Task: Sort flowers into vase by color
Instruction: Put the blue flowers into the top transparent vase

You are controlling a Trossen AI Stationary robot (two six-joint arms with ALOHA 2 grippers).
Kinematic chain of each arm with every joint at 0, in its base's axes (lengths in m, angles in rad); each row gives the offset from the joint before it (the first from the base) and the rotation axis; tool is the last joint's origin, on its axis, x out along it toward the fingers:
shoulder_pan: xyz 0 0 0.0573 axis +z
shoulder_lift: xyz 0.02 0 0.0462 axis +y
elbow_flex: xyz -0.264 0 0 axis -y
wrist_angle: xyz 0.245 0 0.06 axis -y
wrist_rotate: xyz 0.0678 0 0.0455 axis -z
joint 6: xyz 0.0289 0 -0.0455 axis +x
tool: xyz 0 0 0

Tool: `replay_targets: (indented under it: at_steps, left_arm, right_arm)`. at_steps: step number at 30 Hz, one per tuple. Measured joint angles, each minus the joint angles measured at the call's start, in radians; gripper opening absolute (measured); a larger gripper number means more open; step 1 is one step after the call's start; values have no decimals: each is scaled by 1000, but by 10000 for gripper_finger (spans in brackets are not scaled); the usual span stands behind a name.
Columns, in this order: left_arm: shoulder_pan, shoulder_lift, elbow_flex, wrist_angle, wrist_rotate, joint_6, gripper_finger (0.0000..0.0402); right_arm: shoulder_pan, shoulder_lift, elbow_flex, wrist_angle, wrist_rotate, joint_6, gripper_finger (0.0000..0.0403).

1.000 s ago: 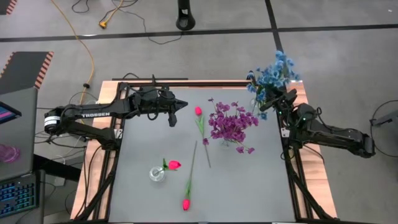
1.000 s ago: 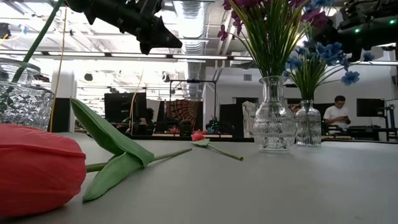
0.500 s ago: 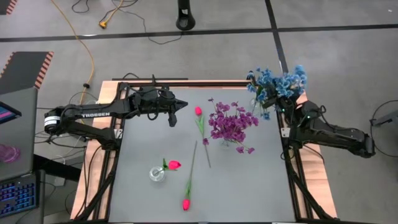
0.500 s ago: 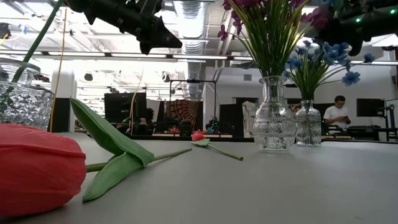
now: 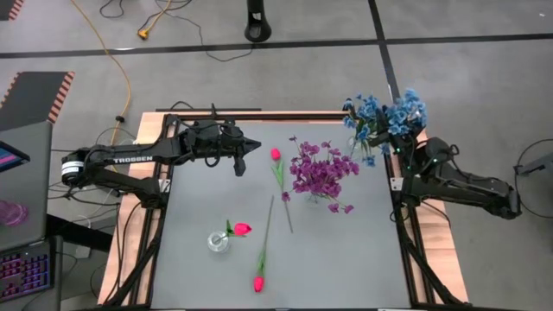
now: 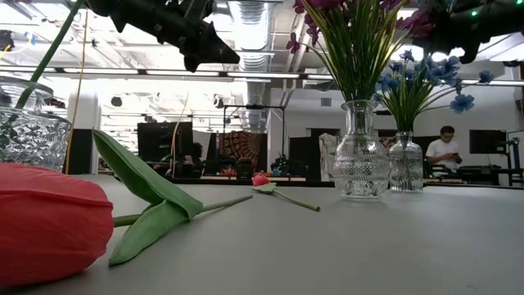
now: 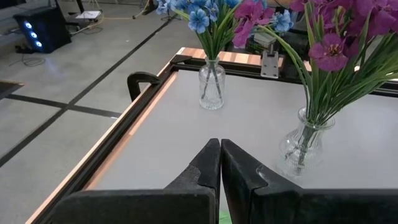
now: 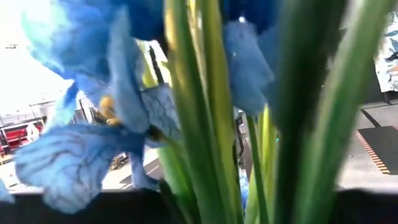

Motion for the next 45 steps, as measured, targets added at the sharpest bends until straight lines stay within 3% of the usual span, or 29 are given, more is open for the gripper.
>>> replay_targets:
  at_steps: [4, 12, 19, 25, 33, 40, 45]
  left_arm:
    - [0, 0, 0, -1, 0, 0, 0]
    - [0, 0, 0, -1, 0, 0, 0]
    - [0, 0, 0, -2, 0, 0, 0]
    - [0, 0, 0, -2, 0, 0, 0]
    - [0, 0, 0, -2, 0, 0, 0]
    - [0, 0, 0, -2, 0, -2, 0]
    - [0, 0, 0, -2, 0, -5, 0]
  right_arm:
    - [0, 1, 2, -3, 0, -11, 125]
    - [0, 61, 2, 15, 0, -31, 18]
    - [0, 119, 2, 89, 1, -34, 44]
    - [-32, 162, 2, 101, 2, 0, 18]
    - [-71, 227, 3, 83, 2, 59, 37]
    - [-78, 296, 4, 90, 1, 61, 19]
    - [-78, 304, 3, 98, 0, 61, 27]
